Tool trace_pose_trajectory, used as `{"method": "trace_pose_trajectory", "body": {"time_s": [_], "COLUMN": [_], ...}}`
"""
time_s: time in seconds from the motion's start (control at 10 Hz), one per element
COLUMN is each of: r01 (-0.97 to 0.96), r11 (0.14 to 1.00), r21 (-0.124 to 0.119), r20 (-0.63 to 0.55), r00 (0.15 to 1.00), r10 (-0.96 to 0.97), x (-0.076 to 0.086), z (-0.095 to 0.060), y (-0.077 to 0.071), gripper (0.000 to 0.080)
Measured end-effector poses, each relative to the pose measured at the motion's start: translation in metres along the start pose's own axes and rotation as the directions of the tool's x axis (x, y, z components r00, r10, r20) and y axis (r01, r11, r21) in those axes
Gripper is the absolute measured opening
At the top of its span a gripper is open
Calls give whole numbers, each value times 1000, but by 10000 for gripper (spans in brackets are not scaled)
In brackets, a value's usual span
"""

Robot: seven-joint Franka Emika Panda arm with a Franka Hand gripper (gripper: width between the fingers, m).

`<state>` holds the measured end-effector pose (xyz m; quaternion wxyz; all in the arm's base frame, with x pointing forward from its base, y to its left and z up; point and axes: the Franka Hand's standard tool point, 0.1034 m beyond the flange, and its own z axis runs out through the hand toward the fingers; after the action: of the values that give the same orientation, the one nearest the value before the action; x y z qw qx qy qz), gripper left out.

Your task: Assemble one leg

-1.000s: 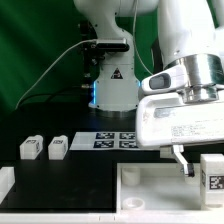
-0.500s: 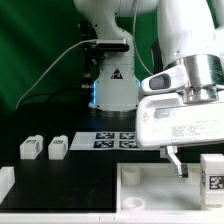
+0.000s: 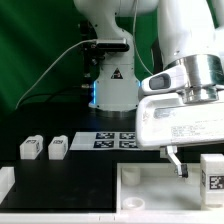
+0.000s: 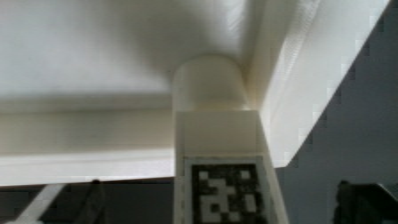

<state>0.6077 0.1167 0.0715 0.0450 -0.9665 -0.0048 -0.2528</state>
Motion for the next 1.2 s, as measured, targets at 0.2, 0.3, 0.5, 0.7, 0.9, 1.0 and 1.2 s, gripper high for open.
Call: {"method": "trace_pose_trajectory", "body": {"time_s": [0.2,0.3,0.5,0.7,0.9,1.0,1.2], "r01": [-19,-41,-62,-66,-74,-74,-74], "r11": [1000,998,996,996,995,995,995], "r21": [17,37,58,61,60,60,59], "r20": [49,157,368,477,502,502,503], "r00": [999,987,929,879,864,864,864], "r10": [18,35,36,29,34,34,35], "x": [16,15,21,24,23,23,23], "z": [-23,-27,-25,-18,-15,-15,-15], "y": [-2,-9,-9,-2,2,2,3], "gripper": [648,648,648,648,648,648,648]}}
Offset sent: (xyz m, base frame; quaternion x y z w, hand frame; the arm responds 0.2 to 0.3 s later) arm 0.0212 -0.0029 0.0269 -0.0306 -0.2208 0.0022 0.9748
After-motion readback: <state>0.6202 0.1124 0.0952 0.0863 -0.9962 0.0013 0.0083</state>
